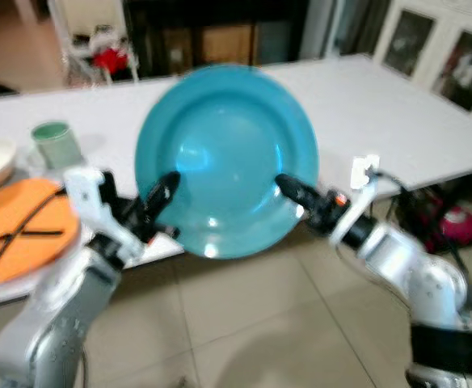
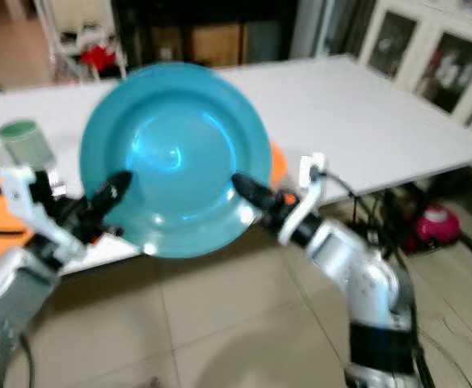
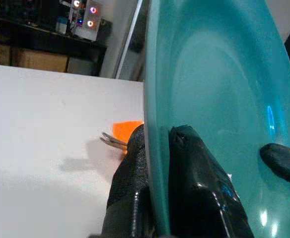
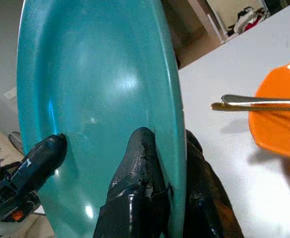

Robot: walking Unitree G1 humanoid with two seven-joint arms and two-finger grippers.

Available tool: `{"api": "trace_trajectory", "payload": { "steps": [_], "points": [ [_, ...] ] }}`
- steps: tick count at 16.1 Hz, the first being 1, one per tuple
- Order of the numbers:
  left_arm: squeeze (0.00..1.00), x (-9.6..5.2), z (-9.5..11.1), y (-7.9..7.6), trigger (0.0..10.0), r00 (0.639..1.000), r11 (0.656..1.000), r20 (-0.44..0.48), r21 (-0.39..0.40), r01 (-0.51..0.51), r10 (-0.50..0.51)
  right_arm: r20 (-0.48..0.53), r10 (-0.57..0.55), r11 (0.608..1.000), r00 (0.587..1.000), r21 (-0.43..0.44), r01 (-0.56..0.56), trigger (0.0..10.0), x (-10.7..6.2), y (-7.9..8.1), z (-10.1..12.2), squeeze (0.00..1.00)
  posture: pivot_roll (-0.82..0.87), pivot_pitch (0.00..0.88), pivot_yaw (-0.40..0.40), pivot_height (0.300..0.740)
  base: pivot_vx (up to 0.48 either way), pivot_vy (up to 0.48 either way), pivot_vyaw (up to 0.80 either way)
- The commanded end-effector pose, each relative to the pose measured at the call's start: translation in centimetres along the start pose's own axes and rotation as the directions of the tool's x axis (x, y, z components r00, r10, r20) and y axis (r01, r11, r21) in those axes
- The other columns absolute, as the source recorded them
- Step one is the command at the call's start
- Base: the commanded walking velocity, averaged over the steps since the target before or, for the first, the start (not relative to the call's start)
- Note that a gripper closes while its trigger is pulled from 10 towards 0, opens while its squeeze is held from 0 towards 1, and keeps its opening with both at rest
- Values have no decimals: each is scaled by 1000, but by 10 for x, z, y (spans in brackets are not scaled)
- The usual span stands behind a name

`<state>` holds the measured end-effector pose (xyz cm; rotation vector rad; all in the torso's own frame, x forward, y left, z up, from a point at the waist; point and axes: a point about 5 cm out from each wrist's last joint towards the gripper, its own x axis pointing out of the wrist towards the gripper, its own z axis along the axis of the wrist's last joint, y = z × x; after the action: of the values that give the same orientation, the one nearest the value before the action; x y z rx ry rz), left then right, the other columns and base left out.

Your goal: Setting the table

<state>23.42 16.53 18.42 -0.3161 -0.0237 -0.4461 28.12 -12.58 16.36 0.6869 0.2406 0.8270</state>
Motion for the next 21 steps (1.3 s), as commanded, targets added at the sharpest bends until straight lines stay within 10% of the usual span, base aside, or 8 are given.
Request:
{"api": "trace_trajectory", "payload": {
  "steps": [1, 12, 13, 21],
  "points": [
    [0, 8, -4, -16, 10000, 998, 998, -37, 31, 53, -52, -67, 69, 997, 995, -35, -71, 10000, 16, 17, -6, 0, -41, 0, 3, 740, 330, 0, 0],
    [0, 10, -7, -13, 10000, 998, 1000, -60, -18, 0, -1, -61, 70, 997, 996, -39, -73, 10000, 19, 17, -6, 0, -37, 0, 4, 740, 233, 0, 0],
    [1000, 10, -6, -13, 10000, 999, 999, -45, -34, 6, -7, -59, 69, 997, 996, -39, -71, 10000, 19, 16, -6, 0, -41, 0, 8, 740, 0, 0, 0],
    [1000, 11, 0, -13, 10000, 1000, 998, -10, -63, 13, -13, -31, 47, 998, 998, -33, -48, 10000, 19, 15, -4, 0, -48, 0, 19, 740, 0, 0, 0]
  ]
}}
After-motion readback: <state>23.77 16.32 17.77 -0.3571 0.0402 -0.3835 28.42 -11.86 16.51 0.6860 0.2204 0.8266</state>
